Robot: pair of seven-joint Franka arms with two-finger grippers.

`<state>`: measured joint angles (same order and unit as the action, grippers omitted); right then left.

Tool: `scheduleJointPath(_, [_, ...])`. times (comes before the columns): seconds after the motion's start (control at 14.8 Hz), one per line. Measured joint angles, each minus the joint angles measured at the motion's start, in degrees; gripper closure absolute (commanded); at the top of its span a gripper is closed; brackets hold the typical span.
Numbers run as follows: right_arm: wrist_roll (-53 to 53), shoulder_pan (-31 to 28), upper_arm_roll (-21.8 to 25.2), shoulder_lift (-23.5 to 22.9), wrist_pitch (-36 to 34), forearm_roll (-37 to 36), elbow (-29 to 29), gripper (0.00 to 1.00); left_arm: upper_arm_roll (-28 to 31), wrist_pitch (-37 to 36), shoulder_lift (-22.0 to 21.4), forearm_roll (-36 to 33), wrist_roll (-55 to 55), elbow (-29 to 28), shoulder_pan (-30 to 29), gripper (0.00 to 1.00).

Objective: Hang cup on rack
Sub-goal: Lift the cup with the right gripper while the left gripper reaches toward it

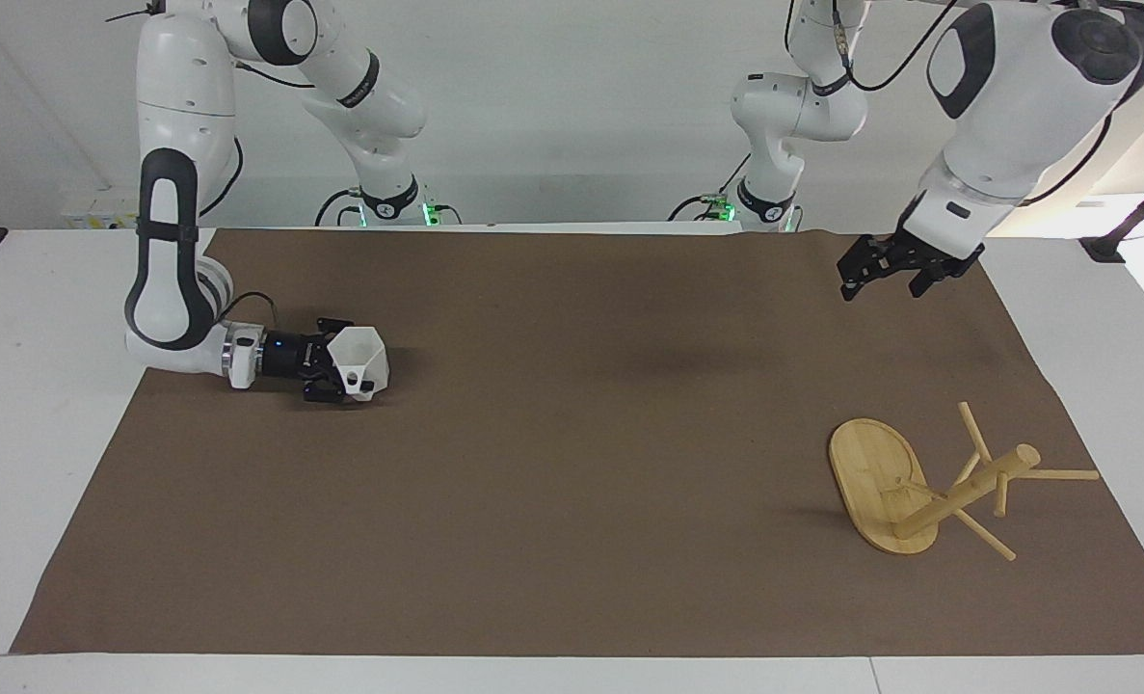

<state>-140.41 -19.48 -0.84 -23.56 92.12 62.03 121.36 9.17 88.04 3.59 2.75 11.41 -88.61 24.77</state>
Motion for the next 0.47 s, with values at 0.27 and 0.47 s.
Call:
scheduleJointPath(0.27, [12.7, 8.3, -1.9, 2.9, 0.7, 6.4, -3.7, 0.70, -0.2, 1.1, 1.0, -0.7, 11.4, -0.4, 9.7, 0.00])
scheduleJointPath(0.47, [21.0, 17.9, -2.3, 7.1, 9.7, 9.8, -4.8, 0.70, -0.4, 3.8, 4.7, -1.3, 23.8, 0.7, 18.0, 0.00])
